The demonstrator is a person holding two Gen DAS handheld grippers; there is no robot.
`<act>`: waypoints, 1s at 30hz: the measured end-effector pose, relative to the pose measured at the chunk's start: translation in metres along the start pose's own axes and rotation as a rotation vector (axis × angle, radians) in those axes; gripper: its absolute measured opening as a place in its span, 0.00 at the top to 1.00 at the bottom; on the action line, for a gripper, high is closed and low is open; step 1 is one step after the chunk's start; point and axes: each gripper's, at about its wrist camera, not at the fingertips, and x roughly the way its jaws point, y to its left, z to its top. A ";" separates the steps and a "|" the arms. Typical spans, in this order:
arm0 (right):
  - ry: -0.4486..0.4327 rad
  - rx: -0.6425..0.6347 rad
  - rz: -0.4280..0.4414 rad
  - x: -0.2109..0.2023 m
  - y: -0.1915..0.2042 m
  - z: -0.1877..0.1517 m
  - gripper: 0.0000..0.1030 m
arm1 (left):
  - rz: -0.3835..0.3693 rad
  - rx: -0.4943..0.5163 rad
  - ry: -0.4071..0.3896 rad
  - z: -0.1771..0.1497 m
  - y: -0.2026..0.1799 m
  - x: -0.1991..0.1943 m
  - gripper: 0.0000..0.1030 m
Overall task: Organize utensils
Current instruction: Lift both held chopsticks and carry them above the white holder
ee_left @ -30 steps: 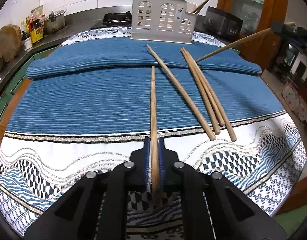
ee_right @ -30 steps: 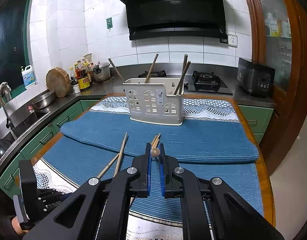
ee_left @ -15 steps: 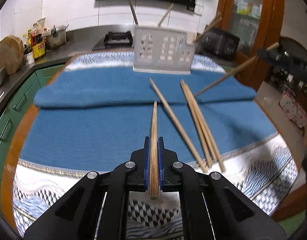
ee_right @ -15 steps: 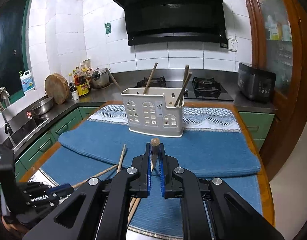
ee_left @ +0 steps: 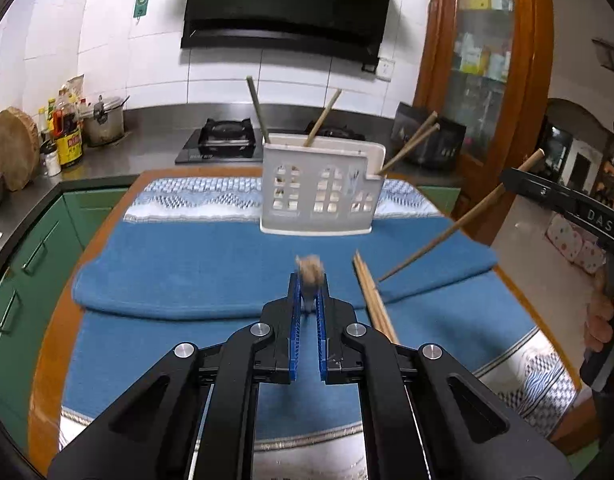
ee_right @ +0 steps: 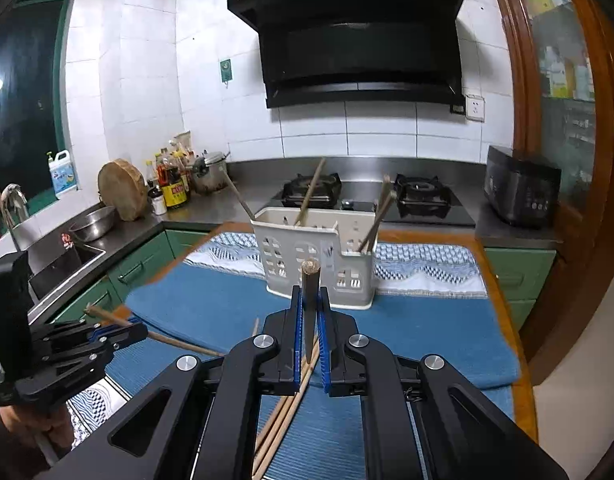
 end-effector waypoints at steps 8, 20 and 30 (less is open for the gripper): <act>0.007 -0.025 0.044 -0.003 -0.005 0.048 0.93 | -0.030 0.042 -0.030 0.042 -0.003 -0.003 0.95; -0.046 -0.034 -0.007 0.007 -0.026 0.123 0.93 | -0.064 0.062 -0.117 0.115 -0.004 -0.008 0.95; -0.026 -0.056 -0.075 0.061 -0.029 0.147 0.93 | 0.006 0.094 -0.196 0.195 -0.008 0.018 0.95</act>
